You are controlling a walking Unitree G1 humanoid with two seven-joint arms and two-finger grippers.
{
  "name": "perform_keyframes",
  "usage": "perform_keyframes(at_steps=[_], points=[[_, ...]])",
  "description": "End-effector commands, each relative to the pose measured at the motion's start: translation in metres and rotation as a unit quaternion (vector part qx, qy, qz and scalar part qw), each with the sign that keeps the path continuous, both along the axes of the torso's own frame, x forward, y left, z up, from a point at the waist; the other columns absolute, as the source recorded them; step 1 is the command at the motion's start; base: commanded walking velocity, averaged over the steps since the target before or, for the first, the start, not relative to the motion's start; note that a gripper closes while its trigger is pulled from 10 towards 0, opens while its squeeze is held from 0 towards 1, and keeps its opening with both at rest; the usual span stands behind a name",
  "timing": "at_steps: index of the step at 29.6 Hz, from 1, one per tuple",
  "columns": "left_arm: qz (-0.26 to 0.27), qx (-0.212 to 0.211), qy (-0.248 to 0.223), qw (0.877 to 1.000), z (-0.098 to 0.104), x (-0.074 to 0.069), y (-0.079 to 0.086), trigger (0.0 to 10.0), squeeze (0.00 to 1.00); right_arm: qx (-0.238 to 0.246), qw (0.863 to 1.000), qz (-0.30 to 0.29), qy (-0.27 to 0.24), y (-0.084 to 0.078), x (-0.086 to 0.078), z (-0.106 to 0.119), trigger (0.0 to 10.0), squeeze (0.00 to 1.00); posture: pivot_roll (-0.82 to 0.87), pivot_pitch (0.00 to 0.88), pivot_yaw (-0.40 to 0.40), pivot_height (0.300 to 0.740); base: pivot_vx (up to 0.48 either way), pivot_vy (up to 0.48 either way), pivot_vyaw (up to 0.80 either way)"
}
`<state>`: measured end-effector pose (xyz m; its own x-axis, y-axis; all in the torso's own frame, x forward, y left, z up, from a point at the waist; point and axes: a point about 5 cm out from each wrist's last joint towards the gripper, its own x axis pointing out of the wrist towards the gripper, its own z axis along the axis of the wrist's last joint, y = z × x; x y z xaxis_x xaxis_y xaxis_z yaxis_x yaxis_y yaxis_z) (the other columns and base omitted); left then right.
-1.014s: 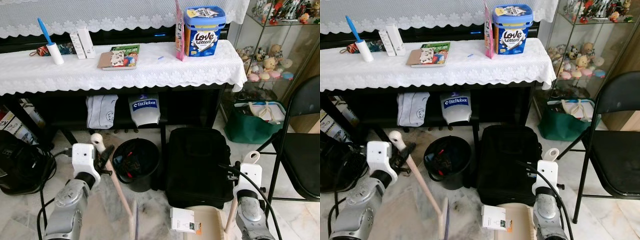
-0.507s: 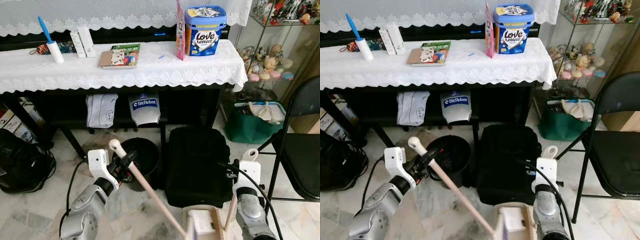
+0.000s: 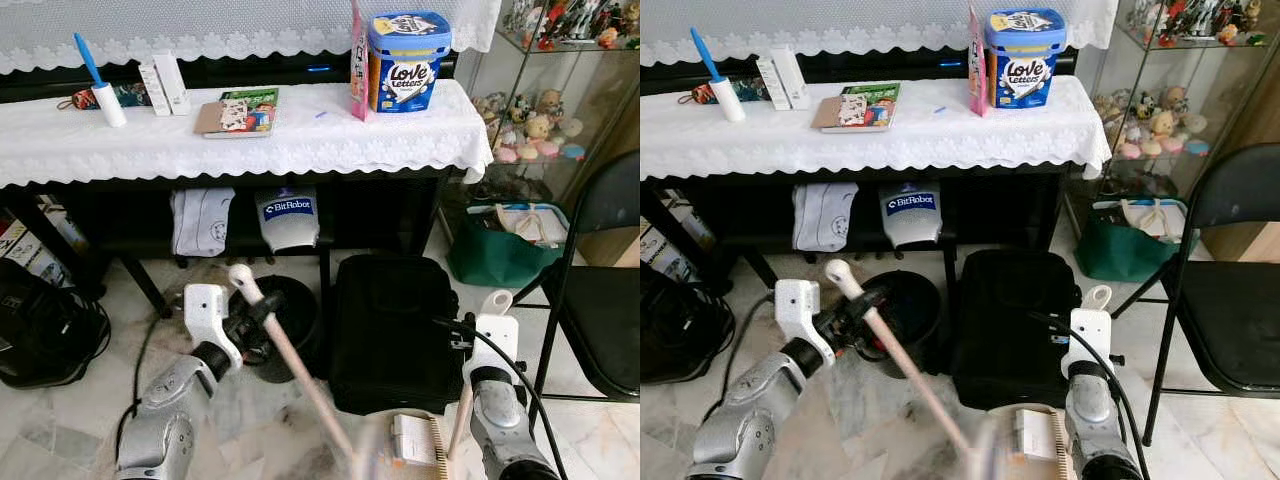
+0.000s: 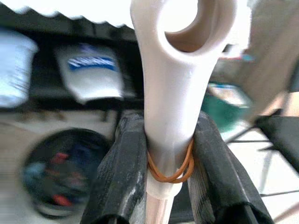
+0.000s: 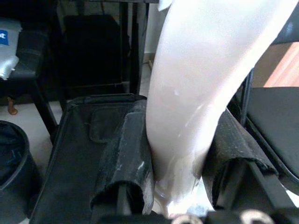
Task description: Sweep floor
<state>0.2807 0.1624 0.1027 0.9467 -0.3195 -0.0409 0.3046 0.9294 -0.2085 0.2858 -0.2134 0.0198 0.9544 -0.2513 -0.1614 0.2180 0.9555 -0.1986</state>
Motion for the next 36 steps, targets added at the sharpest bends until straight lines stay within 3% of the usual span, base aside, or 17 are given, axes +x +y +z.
perform_keyframes(at_steps=[1, 8, 15, 18, 23, 27, 36], points=[[0.031, 0.030, -0.035, 0.998, 0.009, 0.006, 0.007, 10.0, 0.00, 0.011, 0.999, 0.027, -0.031, 0.012, 0.011, 0.011, 10.0, 0.00, 0.15, 0.000, 0.026, 0.740, 0.000, 0.000, 0.00], [0.104, 0.106, -0.073, 0.986, 0.012, 0.013, 0.022, 10.0, 0.00, 0.035, 0.993, 0.073, -0.082, 0.028, 0.020, 0.027, 10.0, 0.00, 0.14, 0.000, 0.030, 0.740, 0.000, 0.000, 0.00], [0.105, 0.138, -0.088, 0.981, 0.012, 0.017, 0.018, 10.0, 0.00, 0.043, 0.987, 0.114, -0.103, 0.038, 0.023, 0.034, 10.0, 0.00, 0.13, 0.000, 0.035, 0.740, 0.000, 0.000, 0.00], [0.130, 0.165, -0.098, 0.973, 0.012, 0.020, 0.019, 10.0, 0.00, 0.043, 0.984, 0.124, -0.122, 0.040, 0.025, 0.041, 10.0, 0.00, 0.12, 0.000, 0.039, 0.740, 0.000, 0.000, 0.00], [0.154, 0.172, -0.103, 0.967, 0.010, 0.019, 0.023, 10.0, 0.00, 0.040, 0.984, 0.118, -0.130, 0.037, 0.027, 0.044, 10.0, 0.00, 0.11, 0.000, 0.039, 0.740, 0.000, 0.000, 0.00], [0.194, 0.178, -0.118, 0.957, 0.011, 0.016, 0.030, 10.0, 0.00, 0.048, 0.978, 0.113, -0.167, 0.034, 0.031, 0.059, 10.0, 0.00, 0.10, 0.000, 0.040, 0.740, 0.000, 0.000, 0.00], [0.203, 0.177, -0.128, 0.954, 0.010, 0.015, 0.025, 10.0, 0.00, 0.049, 0.967, 0.136, -0.208, 0.045, 0.036, 0.080, 10.0, 0.00, 0.10, 0.000, 0.032, 0.740, 0.000, 0.000, 0.00]])
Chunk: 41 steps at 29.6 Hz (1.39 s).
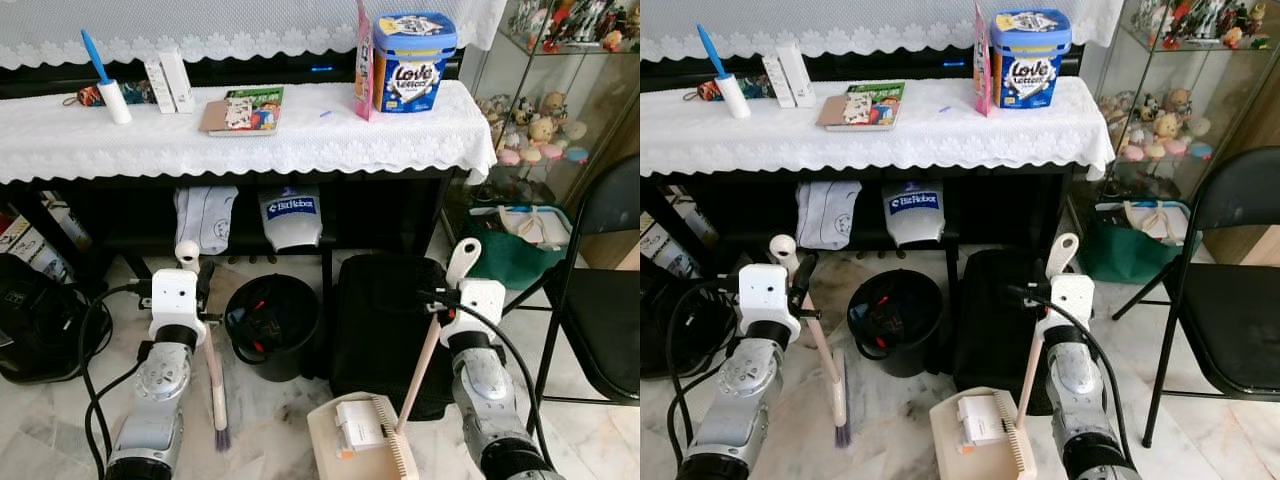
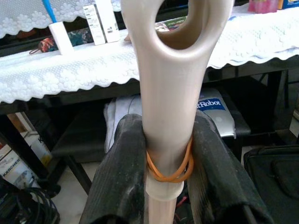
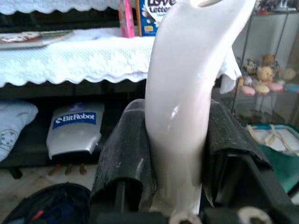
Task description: Sweep floor
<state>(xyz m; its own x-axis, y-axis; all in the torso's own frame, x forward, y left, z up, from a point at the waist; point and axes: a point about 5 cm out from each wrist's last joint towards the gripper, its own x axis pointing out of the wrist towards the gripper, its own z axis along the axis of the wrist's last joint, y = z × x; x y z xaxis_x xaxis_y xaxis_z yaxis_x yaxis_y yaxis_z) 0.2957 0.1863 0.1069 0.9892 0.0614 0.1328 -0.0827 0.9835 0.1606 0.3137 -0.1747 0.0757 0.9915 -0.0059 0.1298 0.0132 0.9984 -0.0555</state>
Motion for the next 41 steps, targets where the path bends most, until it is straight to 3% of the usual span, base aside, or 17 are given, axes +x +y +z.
perform_keyframes(at_steps=[1, 5, 21, 36, 41], points=[[0.003, 0.009, -0.017, 1.000, 0.004, 0.000, 0.001, 10.0, 0.00, 0.001, 0.998, 0.013, -0.055, 0.007, 0.010, 0.026, 10.0, 0.00, 0.10, 0.000, 0.031, 0.740, 0.000, 0.000, 0.00], [-0.027, -0.006, -0.007, 1.000, -0.002, -0.004, -0.006, 10.0, 0.00, 0.002, 0.999, 0.014, -0.051, 0.007, 0.009, 0.026, 10.0, 0.00, 0.10, 0.000, 0.028, 0.740, 0.000, 0.000, 0.00], [-0.040, -0.011, -0.010, 0.999, -0.002, -0.004, -0.011, 10.0, 0.00, 0.000, 0.999, -0.004, -0.035, 0.000, 0.003, 0.020, 10.0, 0.00, 0.10, 0.000, 0.039, 0.740, -0.333, 0.000, 0.00], [-0.043, -0.004, -0.010, 0.999, 0.001, -0.001, -0.010, 10.0, 0.00, 0.002, 1.000, -0.010, -0.022, -0.003, 0.002, 0.017, 10.0, 0.00, 0.10, 0.000, 0.044, 0.740, 0.000, 0.000, 0.00], [-0.043, -0.002, -0.009, 0.999, 0.001, 0.000, -0.011, 10.0, 0.00, 0.003, 1.000, -0.008, -0.021, -0.001, 0.002, 0.017, 10.0, 0.00, 0.11, 0.000, 0.048, 0.740, 0.000, 0.000, 0.70]])
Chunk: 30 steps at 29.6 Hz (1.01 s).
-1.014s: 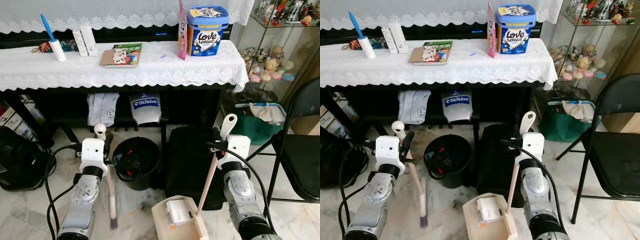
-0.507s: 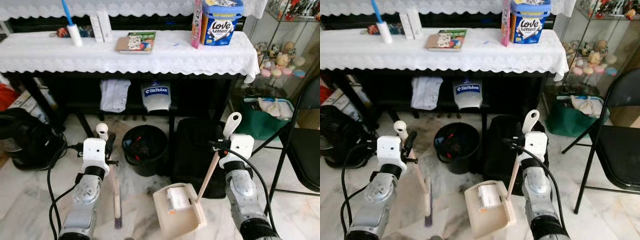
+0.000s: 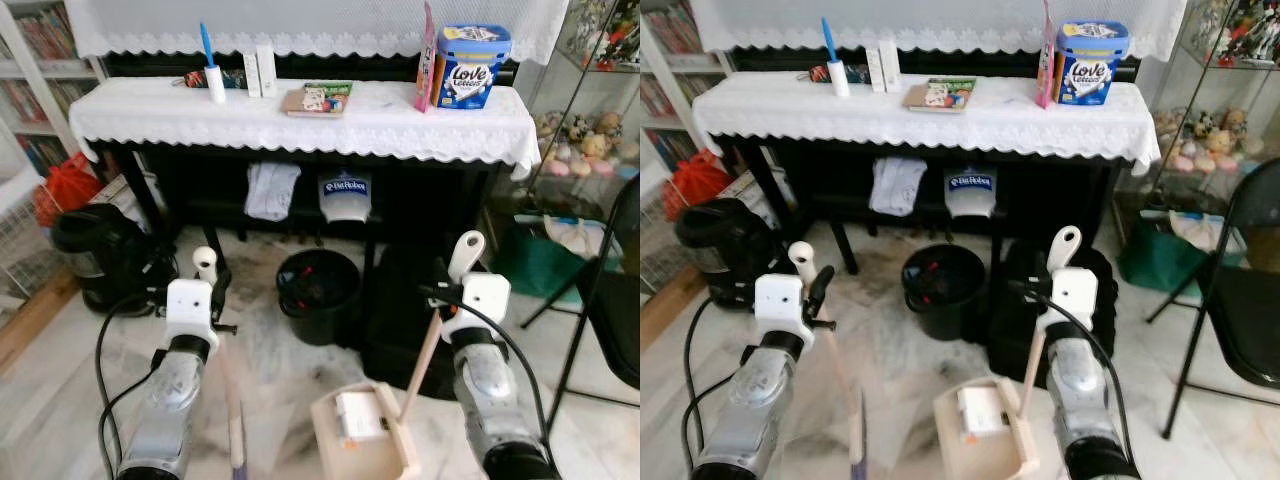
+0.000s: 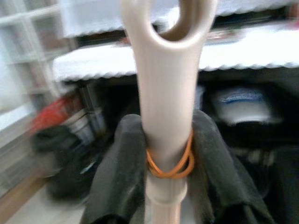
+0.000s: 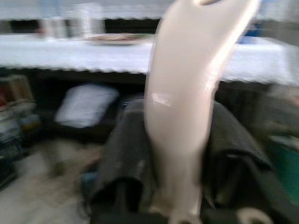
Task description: Sweep floor
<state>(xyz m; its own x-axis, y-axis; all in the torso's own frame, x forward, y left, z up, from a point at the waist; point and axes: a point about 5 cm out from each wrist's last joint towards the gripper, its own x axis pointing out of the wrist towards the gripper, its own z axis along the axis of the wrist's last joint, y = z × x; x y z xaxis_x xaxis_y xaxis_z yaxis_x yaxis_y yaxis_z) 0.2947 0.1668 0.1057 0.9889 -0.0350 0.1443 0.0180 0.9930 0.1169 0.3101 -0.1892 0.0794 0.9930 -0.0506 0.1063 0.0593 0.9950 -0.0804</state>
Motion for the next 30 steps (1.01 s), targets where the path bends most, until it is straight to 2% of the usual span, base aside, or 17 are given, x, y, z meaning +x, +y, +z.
perform_keyframes(at_steps=[1, 16, 30], points=[[0.009, 0.020, -0.003, 1.000, 0.003, 0.001, 0.009, 10.0, 0.00, 0.014, 0.999, 0.016, -0.032, 0.013, 0.006, 0.013, 10.0, 0.00, 0.11, 0.000, 0.048, 0.740, 0.000, 0.000, 0.79], [0.015, 0.022, 0.012, 1.000, -0.001, 0.001, 0.014, 10.0, 0.00, 0.026, 0.999, 0.012, -0.031, 0.014, 0.005, 0.012, 10.0, 0.00, 0.11, 0.000, 0.059, 0.740, 0.000, 0.000, 0.80], [0.027, 0.018, 0.024, 0.999, -0.007, -0.004, 0.019, 10.0, 0.00, 0.027, 0.999, 0.019, -0.033, 0.013, 0.005, 0.015, 10.0, 0.00, 0.10, 0.000, 0.034, 0.740, 0.000, 0.000, 0.80]])
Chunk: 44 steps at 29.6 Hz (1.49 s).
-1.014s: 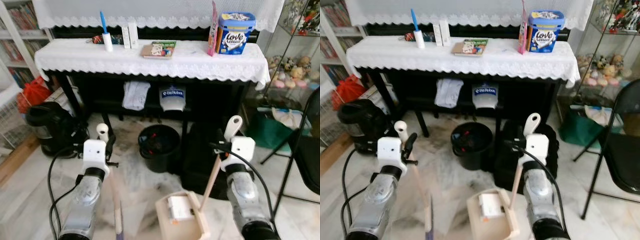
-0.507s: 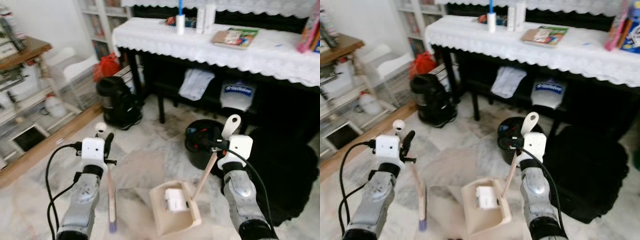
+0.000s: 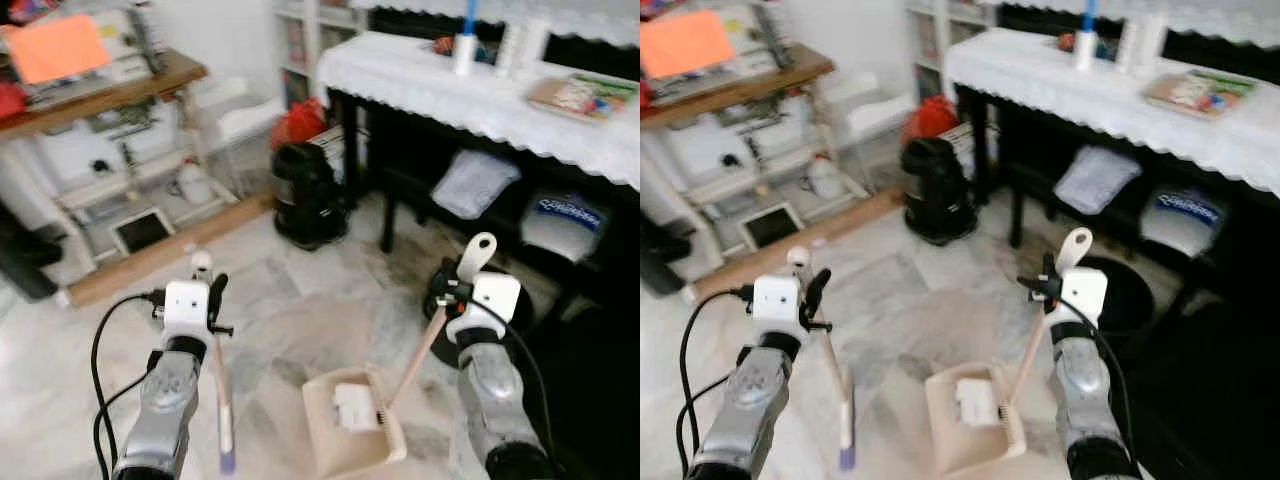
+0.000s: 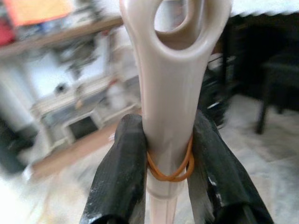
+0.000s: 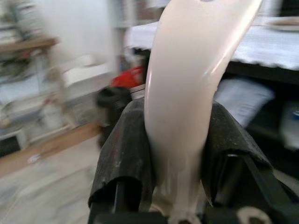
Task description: Sweep floor
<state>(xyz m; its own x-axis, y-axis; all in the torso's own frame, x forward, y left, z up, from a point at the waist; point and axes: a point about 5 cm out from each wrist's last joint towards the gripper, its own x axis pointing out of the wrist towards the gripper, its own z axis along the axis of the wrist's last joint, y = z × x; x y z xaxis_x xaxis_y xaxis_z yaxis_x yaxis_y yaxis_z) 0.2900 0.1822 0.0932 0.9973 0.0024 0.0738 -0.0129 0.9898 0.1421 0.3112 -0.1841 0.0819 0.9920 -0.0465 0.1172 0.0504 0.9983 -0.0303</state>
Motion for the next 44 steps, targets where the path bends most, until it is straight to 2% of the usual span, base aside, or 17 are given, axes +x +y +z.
perform_keyframes(at_steps=[1, 44], points=[[0.007, 0.004, -0.010, 1.000, 0.0043, -0.0003, 0.0033, 10.0, 0.00, 0.003, 1.000, 0.015, -0.028, 0.0076, 0.0046, 0.0129, 10.0, 0.00, 0.10, 0.000, 0.032, 0.740, 0.000, 0.000, 0.80], [0.004, -0.002, 0.001, 1.000, -0.0024, -0.0073, 0.0028, 10.0, 0.00, 0.023, 0.999, 0.020, -0.023, 0.0070, 0.0025, 0.0125, 10.0, 0.00, 0.10, 0.000, 0.033, 0.740, 0.000, 0.000, 0.80]])
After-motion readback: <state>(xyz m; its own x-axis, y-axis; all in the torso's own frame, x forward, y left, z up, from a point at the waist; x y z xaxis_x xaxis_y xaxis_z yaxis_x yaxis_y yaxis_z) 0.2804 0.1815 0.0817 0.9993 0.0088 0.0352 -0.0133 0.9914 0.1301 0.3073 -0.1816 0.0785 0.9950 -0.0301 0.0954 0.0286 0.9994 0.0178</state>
